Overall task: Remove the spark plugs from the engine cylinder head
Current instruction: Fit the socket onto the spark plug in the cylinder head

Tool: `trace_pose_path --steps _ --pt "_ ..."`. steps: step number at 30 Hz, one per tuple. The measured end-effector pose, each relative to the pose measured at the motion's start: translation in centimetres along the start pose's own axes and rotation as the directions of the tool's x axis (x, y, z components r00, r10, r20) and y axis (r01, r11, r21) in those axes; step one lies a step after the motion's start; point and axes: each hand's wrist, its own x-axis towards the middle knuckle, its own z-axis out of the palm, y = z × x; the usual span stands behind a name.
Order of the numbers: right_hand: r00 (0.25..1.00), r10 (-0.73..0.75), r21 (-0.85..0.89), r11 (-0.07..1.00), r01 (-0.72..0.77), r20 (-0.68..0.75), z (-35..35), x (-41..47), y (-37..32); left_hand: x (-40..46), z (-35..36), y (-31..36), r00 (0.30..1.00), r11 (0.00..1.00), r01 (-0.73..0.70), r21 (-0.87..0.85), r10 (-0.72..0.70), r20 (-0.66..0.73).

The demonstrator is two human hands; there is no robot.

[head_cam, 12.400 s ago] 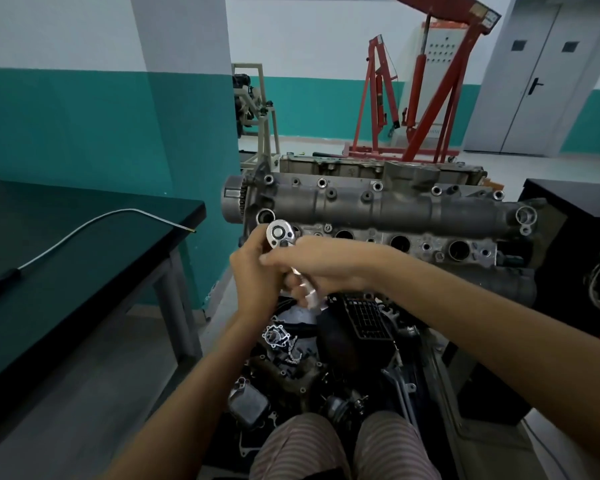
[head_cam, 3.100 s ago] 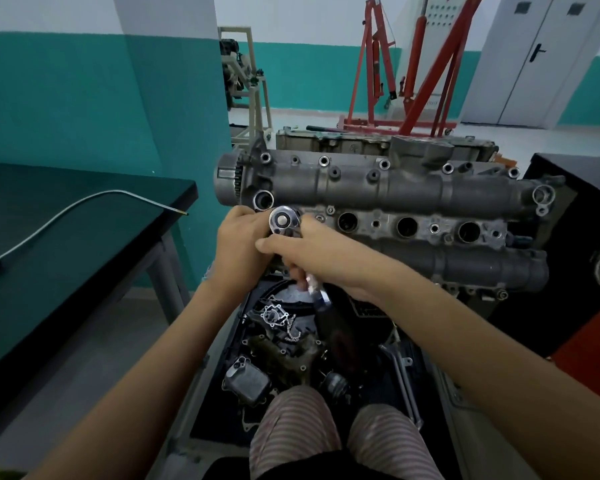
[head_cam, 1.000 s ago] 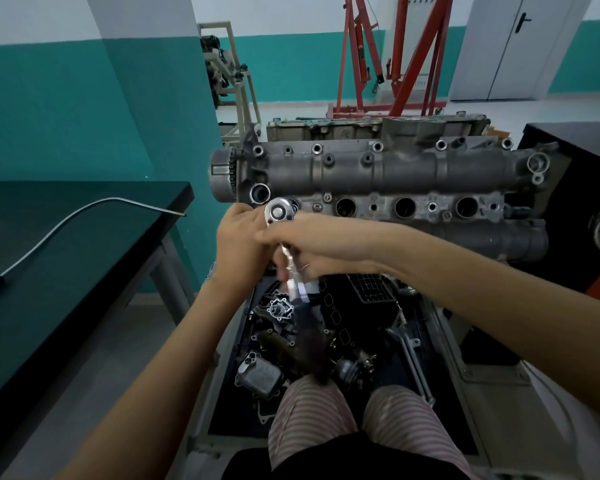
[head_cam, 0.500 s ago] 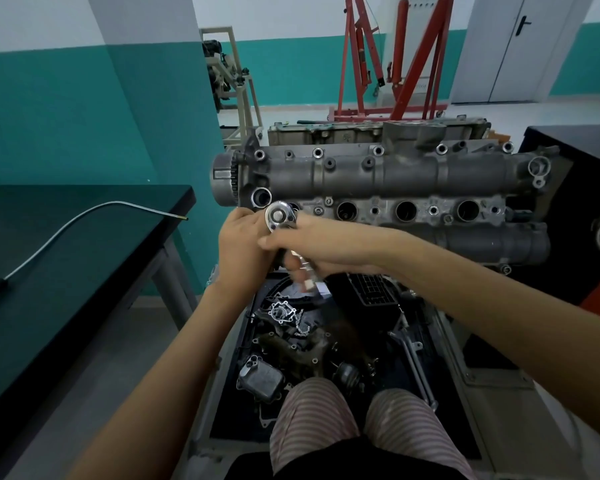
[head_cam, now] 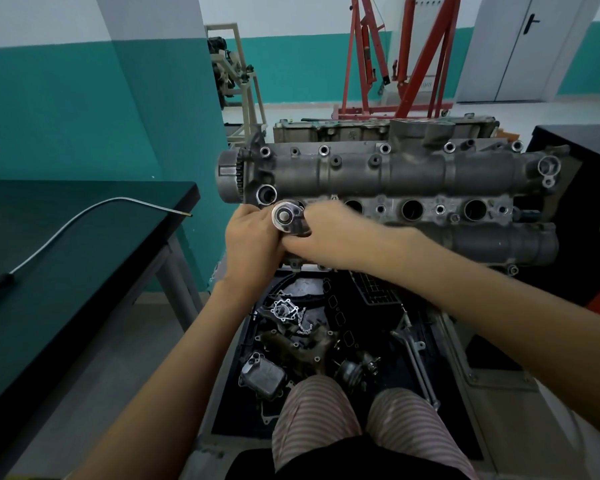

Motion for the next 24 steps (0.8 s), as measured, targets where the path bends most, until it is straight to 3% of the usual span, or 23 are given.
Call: trace_pose_path --steps 1,2,3,5,6,8,9,10,11,12,13,14,15,16,17,18,19,21,22,23,24 --pt "0.994 -0.061 -0.303 0.952 0.031 -0.091 -1.0 0.3 -0.1 0.1 0.1 0.0 1.0 1.0 -0.011 0.021 0.012 -0.02" --pt "0.983 -0.135 -0.494 0.867 0.055 -0.127 -1.7 0.5 -0.1 0.1 0.2 0.0 0.999 0.999 -0.019 0.033 0.02 -0.032" --pt "0.973 -0.191 -0.602 0.795 0.074 -0.133 -2.2 0.6 0.0 0.1 0.3 0.0 0.999 0.999 -0.017 0.04 0.018 -0.04" --pt "0.956 -0.253 -0.61 0.784 0.113 -0.147 -2.0 0.9 0.5 0.2 0.4 0.0 0.999 0.999 0.005 0.044 -0.003 -0.051" --pt "0.958 -0.236 -0.499 0.857 0.126 -0.163 -1.4 0.8 0.7 0.2 0.4 0.0 0.999 0.999 0.02 0.04 -0.019 -0.031" --pt "0.997 -0.058 0.027 0.998 0.059 -0.058 0.0 0.2 0.6 0.2 0.2 0.1 0.999 0.999 0.039 0.012 -0.04 0.026" --pt "0.996 -0.003 0.386 0.922 -0.032 0.089 0.4 -0.3 0.3 0.1 0.0 0.1 0.997 0.998 0.054 -0.029 -0.052 0.063" --pt "0.965 -0.014 0.659 0.733 -0.169 0.263 0.7 -0.9 -0.4 0.0 -0.1 0.2 0.994 0.994 0.072 -0.083 -0.064 0.092" --pt "0.928 -0.046 0.787 0.546 -0.287 0.37 0.9 -1.3 -0.9 0.0 -0.2 0.3 0.991 0.985 0.099 -0.14 -0.085 0.1" --pt "0.918 -0.039 0.809 0.49 -0.326 0.394 1.1 -1.3 -1.1 0.0 -0.4 0.4 0.989 0.977 0.123 -0.177 -0.105 0.108" --pt "0.95 0.015 0.733 0.633 -0.25 0.312 1.1 -0.9 -0.9 0.0 -0.5 0.4 0.987 0.976 0.132 -0.172 -0.113 0.113" --pt "0.989 0.04 0.452 0.886 -0.102 0.145 0.8 -0.5 -0.6 0.0 -0.5 0.5 0.989 0.987 0.116 -0.113 -0.104 0.103" --pt "1.0 -0.006 0.017 1.0 0.006 -0.018 0.1 -0.1 -0.4 0.1 -0.4 0.5 0.993 0.996 0.085 -0.042 -0.081 0.085" --pt "0.988 -0.072 -0.363 0.932 0.017 -0.139 -0.7 0.1 -0.4 0.2 -0.4 0.4 0.995 0.998 0.059 0.001 -0.059 0.074" --pt "0.967 -0.149 -0.586 0.81 0.001 -0.205 -1.4 0.3 -0.4 0.2 -0.3 0.5 0.997 0.999 0.042 0.019 -0.043 0.058" --pt "0.951 -0.216 -0.689 0.725 0.002 -0.223 -1.7 0.3 -0.4 0.2 -0.3 0.4 0.999 0.999 0.034 0.025 -0.035 0.039" --pt "0.942 -0.25 -0.706 0.708 0.019 -0.225 -1.6 0.4 -0.3 0.2 -0.2 0.3 0.999 0.999 0.029 0.03 -0.03 0.025" --pt "0.958 -0.194 -0.54 0.84 0.05 -0.213 -0.7 0.5 0.1 0.2 -0.2 0.5 0.997 0.998 0.056 0.003 -0.056 0.049" --pt "0.983 -0.087 -0.284 0.958 0.037 -0.164 -0.2 0.3 0.1 0.4 -0.3 0.7 0.997 0.998 0.054 -0.016 -0.053 0.056" --pt "0.998 0.026 0.08 0.997 -0.023 -0.048 0.2 0.1 -0.1 0.4 -0.5 0.9 0.995 0.996 0.062 -0.064 -0.057 0.082" --pt "0.987 0.095 0.458 0.877 -0.145 0.131 0.5 -0.4 -0.6 0.3 -0.6 0.8 0.989 0.984 0.106 -0.142 -0.09 0.113"
